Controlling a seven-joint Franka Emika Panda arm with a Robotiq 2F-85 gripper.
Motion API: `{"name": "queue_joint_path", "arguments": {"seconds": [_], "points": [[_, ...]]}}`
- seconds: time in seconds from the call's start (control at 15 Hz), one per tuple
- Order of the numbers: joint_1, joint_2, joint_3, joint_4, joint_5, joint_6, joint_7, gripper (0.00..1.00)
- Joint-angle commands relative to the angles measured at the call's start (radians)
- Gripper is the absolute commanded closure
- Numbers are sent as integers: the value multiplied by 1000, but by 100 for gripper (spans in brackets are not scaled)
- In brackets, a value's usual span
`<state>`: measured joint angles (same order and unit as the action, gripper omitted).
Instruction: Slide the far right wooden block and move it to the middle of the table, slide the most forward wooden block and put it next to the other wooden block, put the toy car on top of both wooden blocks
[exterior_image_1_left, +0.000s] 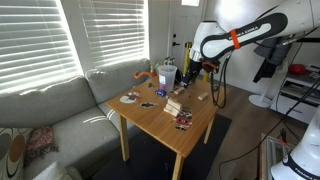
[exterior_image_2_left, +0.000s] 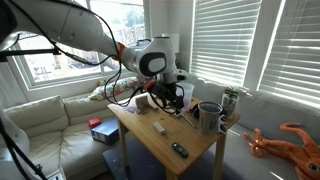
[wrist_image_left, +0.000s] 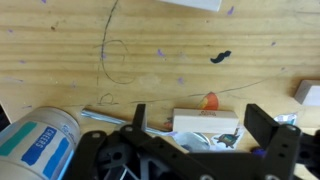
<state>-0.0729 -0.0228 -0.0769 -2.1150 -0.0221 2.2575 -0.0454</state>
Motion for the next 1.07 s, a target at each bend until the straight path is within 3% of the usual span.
{"name": "queue_joint_path", "arguments": {"seconds": [0.0, 0.6, 0.73, 1.0], "points": [[5, 80, 7, 81, 41, -27, -38, 0], [1, 169, 33, 144, 91, -1, -85, 0], [-1, 179, 34, 152, 94, -2, -91, 4], [-4, 186, 32, 160, 93, -5, -90, 0]]}}
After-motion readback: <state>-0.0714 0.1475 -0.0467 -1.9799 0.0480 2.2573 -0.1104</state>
